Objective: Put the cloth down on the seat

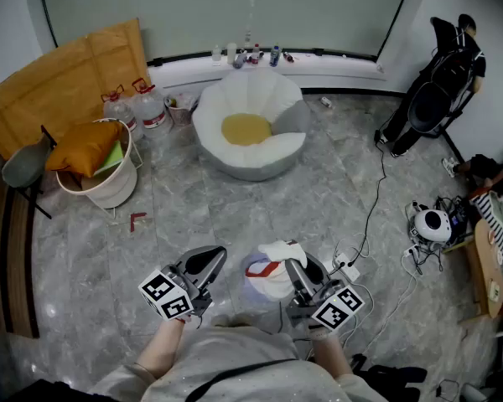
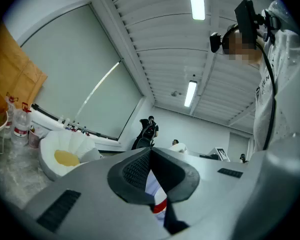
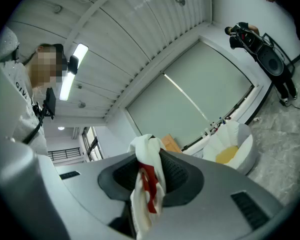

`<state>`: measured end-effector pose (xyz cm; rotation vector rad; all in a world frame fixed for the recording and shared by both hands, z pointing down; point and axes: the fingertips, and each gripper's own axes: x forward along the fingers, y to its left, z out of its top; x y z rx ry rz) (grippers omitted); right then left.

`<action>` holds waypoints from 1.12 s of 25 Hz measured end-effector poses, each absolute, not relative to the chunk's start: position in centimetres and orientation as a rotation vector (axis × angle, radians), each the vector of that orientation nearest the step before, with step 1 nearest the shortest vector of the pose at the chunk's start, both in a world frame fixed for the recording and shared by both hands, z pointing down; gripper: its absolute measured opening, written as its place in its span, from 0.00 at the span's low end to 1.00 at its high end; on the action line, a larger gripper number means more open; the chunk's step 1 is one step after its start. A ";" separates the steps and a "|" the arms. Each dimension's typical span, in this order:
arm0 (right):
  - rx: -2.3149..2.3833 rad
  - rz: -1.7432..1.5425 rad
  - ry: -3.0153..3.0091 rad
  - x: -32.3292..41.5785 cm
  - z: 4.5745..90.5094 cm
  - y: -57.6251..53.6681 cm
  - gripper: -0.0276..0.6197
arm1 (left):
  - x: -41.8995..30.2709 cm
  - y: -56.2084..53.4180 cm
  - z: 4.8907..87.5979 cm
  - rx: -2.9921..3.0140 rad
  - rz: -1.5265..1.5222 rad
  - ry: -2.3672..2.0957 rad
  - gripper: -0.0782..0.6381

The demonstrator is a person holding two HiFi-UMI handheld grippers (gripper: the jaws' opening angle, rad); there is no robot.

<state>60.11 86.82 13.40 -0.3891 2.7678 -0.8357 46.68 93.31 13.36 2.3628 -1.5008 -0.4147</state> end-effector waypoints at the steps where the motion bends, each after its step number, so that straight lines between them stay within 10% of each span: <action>1: -0.385 -0.838 2.771 60.3 13.5 86.7 0.21 | 47.0 93.1 13.4 2.358 -0.418 -1.500 0.13; 28: -0.370 -0.853 2.764 60.6 15.6 77.3 0.21 | 45.6 86.9 16.8 2.238 -0.391 -1.642 0.13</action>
